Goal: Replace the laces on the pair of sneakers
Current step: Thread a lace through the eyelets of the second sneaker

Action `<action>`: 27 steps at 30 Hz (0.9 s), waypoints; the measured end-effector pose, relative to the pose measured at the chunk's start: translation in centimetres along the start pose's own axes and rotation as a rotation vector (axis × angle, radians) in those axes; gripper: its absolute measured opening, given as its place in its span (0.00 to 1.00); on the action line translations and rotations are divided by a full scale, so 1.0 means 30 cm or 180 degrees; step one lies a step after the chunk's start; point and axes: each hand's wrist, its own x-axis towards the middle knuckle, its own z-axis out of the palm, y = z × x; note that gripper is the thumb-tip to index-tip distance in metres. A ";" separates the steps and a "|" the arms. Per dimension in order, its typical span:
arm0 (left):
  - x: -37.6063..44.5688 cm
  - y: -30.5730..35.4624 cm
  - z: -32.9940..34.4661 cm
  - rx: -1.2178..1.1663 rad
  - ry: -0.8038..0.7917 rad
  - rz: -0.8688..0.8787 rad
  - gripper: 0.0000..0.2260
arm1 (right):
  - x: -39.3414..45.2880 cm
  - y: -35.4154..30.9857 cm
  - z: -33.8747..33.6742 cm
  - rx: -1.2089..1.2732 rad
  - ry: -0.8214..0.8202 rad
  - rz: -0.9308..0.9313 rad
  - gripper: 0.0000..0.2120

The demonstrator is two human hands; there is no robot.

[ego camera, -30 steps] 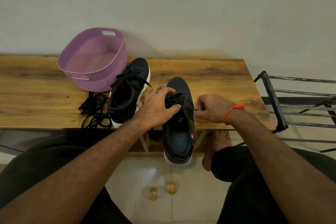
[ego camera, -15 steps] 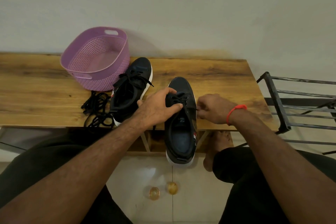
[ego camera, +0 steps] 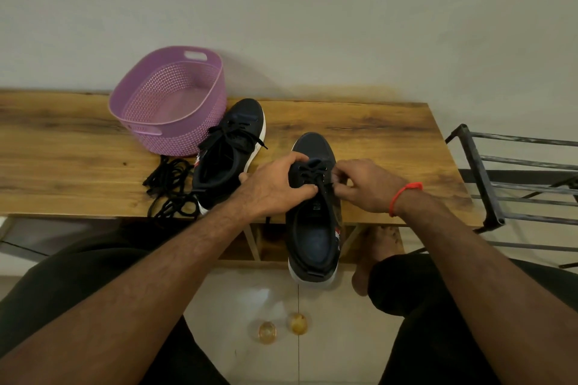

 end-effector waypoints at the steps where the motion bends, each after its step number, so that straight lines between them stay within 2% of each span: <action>1: -0.001 0.004 0.000 0.0015 -0.0020 -0.0027 0.27 | -0.001 0.002 -0.008 0.0081 -0.0021 0.0111 0.03; 4: -0.006 0.016 -0.004 -0.0020 -0.0158 -0.0027 0.27 | -0.003 0.001 -0.016 0.0038 -0.0222 0.0310 0.03; 6: -0.008 0.017 -0.019 -0.0340 -0.0347 -0.0069 0.25 | -0.006 0.004 -0.018 0.0192 -0.0359 0.0306 0.01; 8: -0.012 0.007 -0.039 -0.0562 -0.0463 -0.0219 0.20 | -0.017 0.016 -0.034 0.0473 -0.0387 0.0391 0.05; 12: -0.028 -0.020 -0.052 -0.0640 -0.0806 -0.0571 0.17 | -0.034 0.050 -0.073 0.1083 -0.0067 0.0604 0.15; 14: -0.033 -0.022 -0.039 -0.0646 -0.0963 -0.0629 0.18 | -0.031 0.045 -0.077 0.1519 0.0250 0.0570 0.15; 19: -0.031 -0.034 -0.042 -0.0756 -0.0818 -0.0682 0.14 | -0.023 0.018 -0.070 0.2277 0.0620 0.0545 0.06; 24: -0.014 -0.033 -0.035 -0.0538 -0.0434 -0.0332 0.10 | -0.026 -0.008 -0.053 0.1580 0.0663 0.0196 0.04; 27: -0.022 -0.020 -0.030 -0.0547 -0.0535 -0.0298 0.18 | -0.031 -0.039 -0.040 0.1734 0.0357 -0.0066 0.08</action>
